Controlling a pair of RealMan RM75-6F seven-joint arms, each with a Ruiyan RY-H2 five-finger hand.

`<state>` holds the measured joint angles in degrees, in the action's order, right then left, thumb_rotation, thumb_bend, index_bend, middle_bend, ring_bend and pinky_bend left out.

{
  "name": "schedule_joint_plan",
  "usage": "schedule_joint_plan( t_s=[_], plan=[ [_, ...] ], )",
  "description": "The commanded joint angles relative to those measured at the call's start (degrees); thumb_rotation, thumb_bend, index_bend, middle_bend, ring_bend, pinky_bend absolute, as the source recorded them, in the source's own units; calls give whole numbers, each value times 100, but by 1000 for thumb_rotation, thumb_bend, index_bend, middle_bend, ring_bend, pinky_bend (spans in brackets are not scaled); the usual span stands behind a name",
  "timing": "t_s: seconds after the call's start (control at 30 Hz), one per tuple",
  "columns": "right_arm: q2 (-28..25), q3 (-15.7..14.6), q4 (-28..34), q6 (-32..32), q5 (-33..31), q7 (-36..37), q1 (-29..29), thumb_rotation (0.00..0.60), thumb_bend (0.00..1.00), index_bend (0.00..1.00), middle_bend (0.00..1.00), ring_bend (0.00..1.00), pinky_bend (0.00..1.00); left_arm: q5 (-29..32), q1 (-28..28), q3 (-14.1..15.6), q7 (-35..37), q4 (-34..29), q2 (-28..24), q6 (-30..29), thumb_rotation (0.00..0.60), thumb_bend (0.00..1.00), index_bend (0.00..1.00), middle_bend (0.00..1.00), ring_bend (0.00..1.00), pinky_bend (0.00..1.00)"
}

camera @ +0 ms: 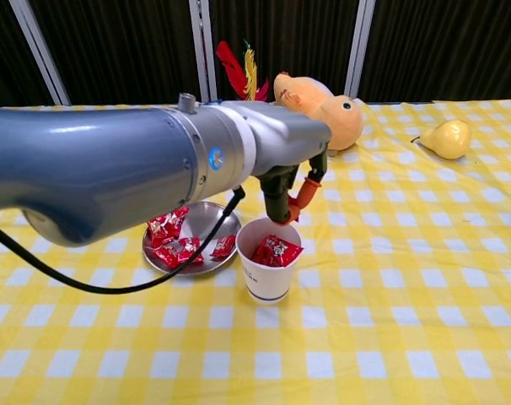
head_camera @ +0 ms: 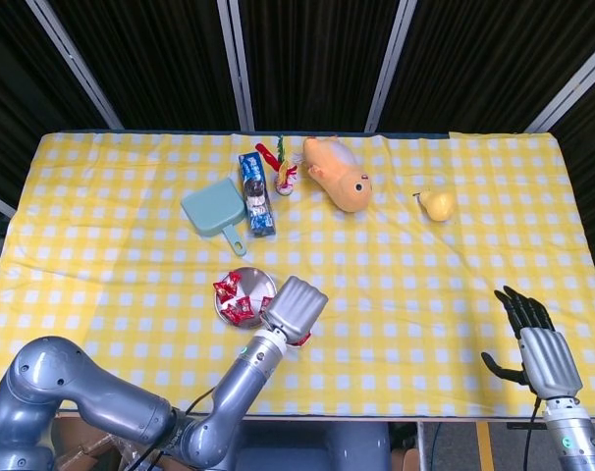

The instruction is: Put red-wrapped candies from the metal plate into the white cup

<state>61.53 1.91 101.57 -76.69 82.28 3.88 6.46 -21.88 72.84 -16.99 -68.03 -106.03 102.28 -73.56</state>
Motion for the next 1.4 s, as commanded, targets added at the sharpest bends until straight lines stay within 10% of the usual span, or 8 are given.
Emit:
schedule_joint_plan(
  t_s=[0.03,1.4],
  plan=[
    [-4,2,5,1,-1,7,2,600,341,0,0,0,2,61,105,-18,-16,85,172,-25,600,529,592,933,938,1000],
    [26,6,7,-35,14,-29,-4,600,341,0,0,0,2,-46,-20,315,84,-475,-123,-364,600,531,590,935,937,1000]
  ],
)
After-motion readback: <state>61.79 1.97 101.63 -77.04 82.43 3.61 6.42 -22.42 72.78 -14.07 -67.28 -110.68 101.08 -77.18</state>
